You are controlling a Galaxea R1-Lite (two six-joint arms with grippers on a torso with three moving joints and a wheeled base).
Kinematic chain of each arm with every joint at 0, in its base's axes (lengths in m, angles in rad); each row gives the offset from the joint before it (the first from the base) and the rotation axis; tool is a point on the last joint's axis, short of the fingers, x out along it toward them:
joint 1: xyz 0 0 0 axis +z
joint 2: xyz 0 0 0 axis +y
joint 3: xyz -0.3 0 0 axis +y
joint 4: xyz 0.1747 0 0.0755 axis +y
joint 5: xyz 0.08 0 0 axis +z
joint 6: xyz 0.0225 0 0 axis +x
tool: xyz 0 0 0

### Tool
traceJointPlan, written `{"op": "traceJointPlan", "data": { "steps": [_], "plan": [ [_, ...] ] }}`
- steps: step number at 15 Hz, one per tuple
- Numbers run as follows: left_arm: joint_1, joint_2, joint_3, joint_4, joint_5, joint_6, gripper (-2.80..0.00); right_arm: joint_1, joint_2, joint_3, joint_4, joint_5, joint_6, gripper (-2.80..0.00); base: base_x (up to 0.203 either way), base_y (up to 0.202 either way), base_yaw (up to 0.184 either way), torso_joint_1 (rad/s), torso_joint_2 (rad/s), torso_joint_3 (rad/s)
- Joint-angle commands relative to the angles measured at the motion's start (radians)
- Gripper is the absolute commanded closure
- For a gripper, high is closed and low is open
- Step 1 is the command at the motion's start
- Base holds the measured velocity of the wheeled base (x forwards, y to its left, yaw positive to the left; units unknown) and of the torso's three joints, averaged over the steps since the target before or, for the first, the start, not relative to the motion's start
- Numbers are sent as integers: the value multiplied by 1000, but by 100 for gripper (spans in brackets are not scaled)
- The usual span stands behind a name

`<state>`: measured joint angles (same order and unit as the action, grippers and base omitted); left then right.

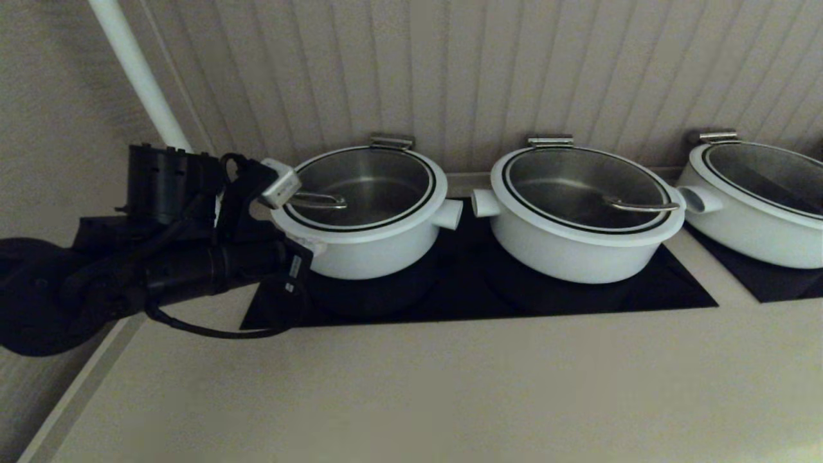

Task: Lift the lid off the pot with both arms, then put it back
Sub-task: Open the food pot lid a small opening with the left arm

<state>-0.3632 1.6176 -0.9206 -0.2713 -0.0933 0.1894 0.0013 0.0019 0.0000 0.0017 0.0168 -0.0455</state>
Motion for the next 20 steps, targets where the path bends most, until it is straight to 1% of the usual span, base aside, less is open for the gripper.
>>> {"op": "traceJointPlan", "data": {
  "steps": [1, 4, 6, 13, 20],
  "plan": [
    [0, 10, -11, -2, 4, 0, 0, 0, 0, 0, 0, 0, 0, 0, 0, 0, 0, 0, 0, 0],
    [0, 23, -55, -2, 14, -1, 0, 0, 0, 0, 0, 0, 0, 0, 0, 0, 0, 0, 0, 0],
    [0, 35, -85, -2, 30, -18, 0, 0, 0, 0, 0, 0, 0, 0, 0, 0, 0, 0, 0, 0],
    [0, 33, -80, -2, 46, -28, 0, 0, 0, 0, 0, 0, 0, 0, 0, 0, 0, 0, 0, 0],
    [0, 44, -60, -3, 101, -44, 0, 0, 0, 0, 0, 0, 0, 0, 0, 0, 0, 0, 0, 0]
  ]
}}
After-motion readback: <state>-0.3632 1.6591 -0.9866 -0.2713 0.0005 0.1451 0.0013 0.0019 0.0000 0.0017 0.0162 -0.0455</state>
